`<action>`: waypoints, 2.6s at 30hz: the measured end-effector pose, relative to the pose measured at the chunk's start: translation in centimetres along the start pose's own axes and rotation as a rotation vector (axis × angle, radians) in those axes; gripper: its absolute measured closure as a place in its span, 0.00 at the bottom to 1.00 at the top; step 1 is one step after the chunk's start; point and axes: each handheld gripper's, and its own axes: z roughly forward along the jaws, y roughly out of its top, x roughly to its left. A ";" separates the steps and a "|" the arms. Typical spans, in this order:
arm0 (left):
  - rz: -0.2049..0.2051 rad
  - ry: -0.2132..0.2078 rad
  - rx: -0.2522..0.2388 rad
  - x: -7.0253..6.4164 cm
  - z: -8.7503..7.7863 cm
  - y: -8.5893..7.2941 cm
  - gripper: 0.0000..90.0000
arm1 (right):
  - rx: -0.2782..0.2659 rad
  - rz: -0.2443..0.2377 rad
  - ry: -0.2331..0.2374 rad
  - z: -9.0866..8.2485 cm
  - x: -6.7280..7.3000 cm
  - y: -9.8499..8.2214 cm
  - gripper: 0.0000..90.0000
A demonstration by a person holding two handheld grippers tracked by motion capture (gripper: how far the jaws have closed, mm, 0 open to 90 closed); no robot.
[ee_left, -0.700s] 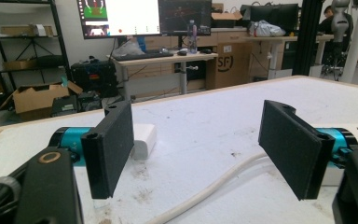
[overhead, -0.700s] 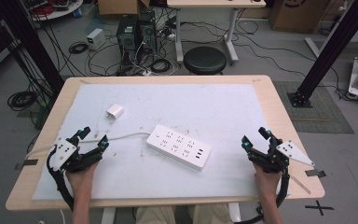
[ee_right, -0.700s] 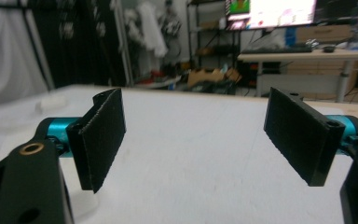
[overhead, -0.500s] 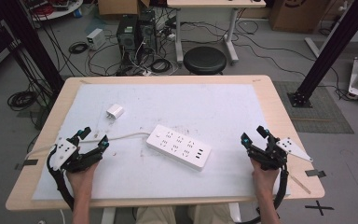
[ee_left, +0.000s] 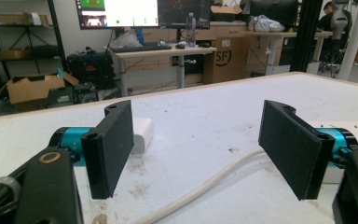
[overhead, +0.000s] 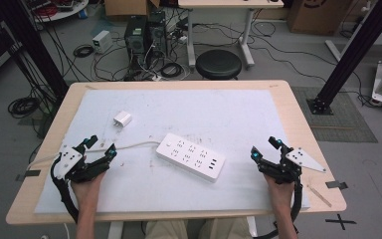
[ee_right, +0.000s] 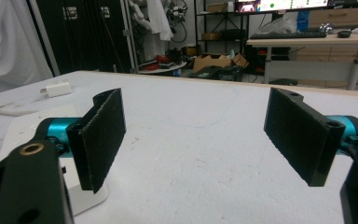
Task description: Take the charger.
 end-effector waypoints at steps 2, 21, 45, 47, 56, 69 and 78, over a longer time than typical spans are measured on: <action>-0.019 -0.010 0.019 0.2 0.0 0.1 0.30 | 0.001 -0.008 0.002 0.0 0.1 0.0 0.23; -0.026 -0.071 0.161 2.5 2.9 6.2 0.30 | 0.017 -0.018 0.003 0.2 0.3 0.0 0.23; 0.027 -0.031 0.504 6.3 12.2 8.0 0.30 | 0.025 -0.026 -0.005 0.2 0.4 0.0 0.23; 0.021 -0.045 0.545 6.4 12.9 7.3 0.30 | 0.029 -0.024 -0.008 0.2 0.4 0.0 0.23; -0.004 -0.053 0.601 7.0 13.8 6.1 0.30 | 0.036 -0.039 -0.014 0.4 0.5 0.0 0.23; -0.005 -0.089 0.649 7.5 15.8 3.6 0.30 | 0.040 -0.023 -0.018 0.4 0.5 0.1 0.23; 0.007 -0.101 0.679 8.2 16.8 1.8 0.30 | 0.042 -0.025 -0.018 0.4 0.4 0.1 0.23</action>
